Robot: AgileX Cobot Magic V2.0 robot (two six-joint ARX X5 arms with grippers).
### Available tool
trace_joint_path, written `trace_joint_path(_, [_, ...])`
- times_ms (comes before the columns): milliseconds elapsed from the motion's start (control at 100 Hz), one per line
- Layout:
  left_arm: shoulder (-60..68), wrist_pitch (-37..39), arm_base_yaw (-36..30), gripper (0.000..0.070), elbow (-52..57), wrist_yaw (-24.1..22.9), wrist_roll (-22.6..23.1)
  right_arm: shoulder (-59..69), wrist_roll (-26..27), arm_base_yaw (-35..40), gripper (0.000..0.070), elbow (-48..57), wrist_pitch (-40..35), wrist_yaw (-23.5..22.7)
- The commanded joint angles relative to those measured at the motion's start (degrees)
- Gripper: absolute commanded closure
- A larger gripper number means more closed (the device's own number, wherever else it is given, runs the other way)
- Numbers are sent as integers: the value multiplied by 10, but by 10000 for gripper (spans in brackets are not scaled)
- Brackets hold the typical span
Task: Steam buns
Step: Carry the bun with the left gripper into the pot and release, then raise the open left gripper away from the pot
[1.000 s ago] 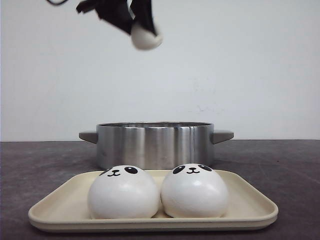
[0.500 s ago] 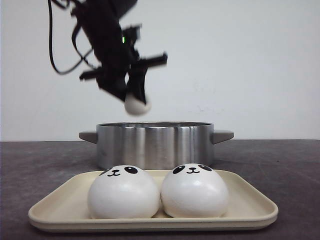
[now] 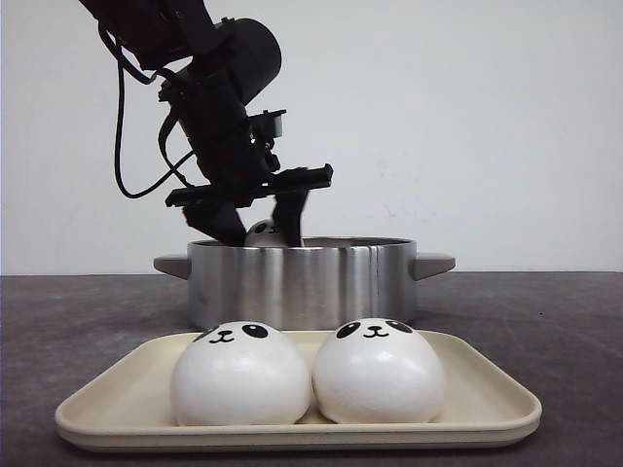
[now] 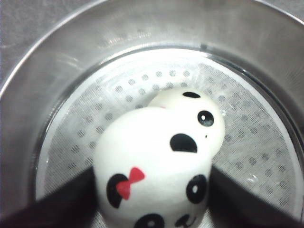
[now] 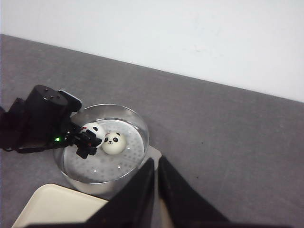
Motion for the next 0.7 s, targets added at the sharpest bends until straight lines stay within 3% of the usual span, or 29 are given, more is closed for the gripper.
trace_joint_path(0, [16,6,-3,141,15,-1,0,5,-4,7,694,9,4,5])
trace_joint_path(280, [16,-8,-3,142,33,-1,0,6,-4,7,694,9,4,5])
trace_joint_path(580, [-22,-171,-5,153,138,0,-28,20,-4,7,694,-10,4,3])
trace_joint_path(690, [-75,-185,-9,229,139,-1,-31,37,-4,6,694,-33,7,3])
